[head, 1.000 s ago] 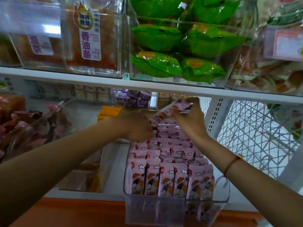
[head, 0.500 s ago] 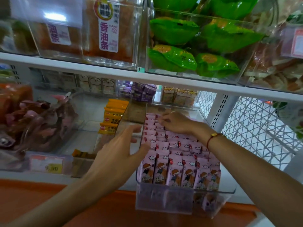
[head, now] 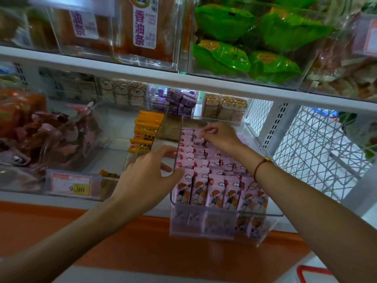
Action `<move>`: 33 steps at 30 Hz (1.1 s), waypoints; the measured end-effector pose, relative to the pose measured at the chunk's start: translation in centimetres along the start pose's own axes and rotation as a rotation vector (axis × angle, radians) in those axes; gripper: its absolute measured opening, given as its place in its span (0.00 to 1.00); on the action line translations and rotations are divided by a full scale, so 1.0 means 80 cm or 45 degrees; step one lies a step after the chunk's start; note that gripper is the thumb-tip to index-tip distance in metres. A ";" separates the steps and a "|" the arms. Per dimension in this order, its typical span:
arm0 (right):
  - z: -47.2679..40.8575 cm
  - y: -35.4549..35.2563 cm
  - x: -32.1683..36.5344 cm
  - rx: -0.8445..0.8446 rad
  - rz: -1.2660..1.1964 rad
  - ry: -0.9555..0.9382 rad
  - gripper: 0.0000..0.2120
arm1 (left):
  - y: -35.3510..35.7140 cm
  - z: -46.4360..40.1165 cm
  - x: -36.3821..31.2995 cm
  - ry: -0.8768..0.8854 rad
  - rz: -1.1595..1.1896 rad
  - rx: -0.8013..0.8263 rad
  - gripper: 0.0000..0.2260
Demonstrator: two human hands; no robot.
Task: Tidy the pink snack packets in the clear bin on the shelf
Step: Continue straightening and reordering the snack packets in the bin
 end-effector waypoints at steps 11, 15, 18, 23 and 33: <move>0.105 -0.062 0.066 -0.935 -0.711 0.075 0.02 | -0.028 -0.027 -0.036 0.059 0.295 -0.164 0.13; 0.143 -0.060 0.073 -0.747 -0.922 0.247 0.04 | -0.009 0.002 -0.055 0.174 0.361 0.024 0.22; 0.163 -0.050 0.081 -0.578 -1.086 0.303 0.05 | 0.001 0.025 -0.055 0.310 0.201 0.064 0.27; 0.172 -0.051 0.083 -0.525 -1.142 0.355 0.05 | -0.009 0.032 -0.056 0.456 0.120 -0.027 0.28; 0.166 -0.040 0.104 -0.100 -1.219 0.167 0.09 | -0.003 0.033 -0.055 0.376 0.176 -0.058 0.22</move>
Point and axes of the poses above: each hand's wrist, its own z-axis away from the middle knuckle, its own y-axis out of the palm, x = y × z, the point moved 5 cm from there along -z, towards the middle knuckle, and after that the axes turned 9 degrees about -y, right-handed, at the moved point
